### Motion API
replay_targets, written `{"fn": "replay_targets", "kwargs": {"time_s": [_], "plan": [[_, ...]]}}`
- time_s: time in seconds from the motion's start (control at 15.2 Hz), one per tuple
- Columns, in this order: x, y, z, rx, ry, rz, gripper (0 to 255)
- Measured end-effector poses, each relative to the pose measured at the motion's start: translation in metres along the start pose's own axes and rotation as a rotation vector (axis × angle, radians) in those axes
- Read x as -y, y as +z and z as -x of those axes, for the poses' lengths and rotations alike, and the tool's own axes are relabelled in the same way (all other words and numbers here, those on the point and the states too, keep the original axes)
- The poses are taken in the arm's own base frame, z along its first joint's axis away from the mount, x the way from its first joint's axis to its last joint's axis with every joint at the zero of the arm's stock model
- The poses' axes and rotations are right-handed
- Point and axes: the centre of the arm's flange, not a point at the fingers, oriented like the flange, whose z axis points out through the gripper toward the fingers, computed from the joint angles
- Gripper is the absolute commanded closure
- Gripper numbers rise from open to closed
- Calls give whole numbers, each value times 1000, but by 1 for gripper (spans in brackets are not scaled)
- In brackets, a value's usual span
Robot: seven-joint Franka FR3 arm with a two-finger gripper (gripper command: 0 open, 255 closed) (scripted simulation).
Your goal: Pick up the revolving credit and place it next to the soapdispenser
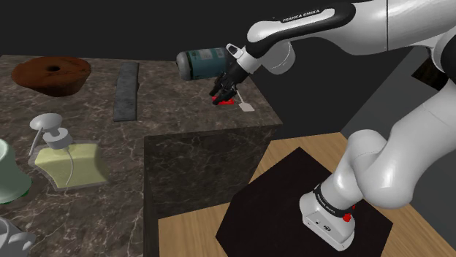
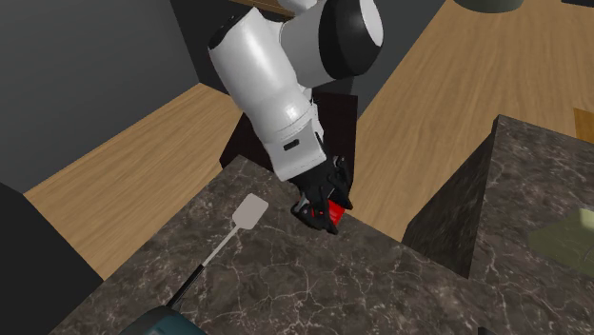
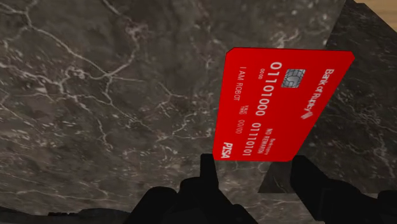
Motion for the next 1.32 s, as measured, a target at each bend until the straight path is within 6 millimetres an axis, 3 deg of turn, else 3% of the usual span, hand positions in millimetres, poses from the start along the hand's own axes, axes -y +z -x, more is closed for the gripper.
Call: {"fn": "replay_targets", "kwargs": {"time_s": [1.32], "plan": [[-1,-89,-58,0,0,0,255]]}}
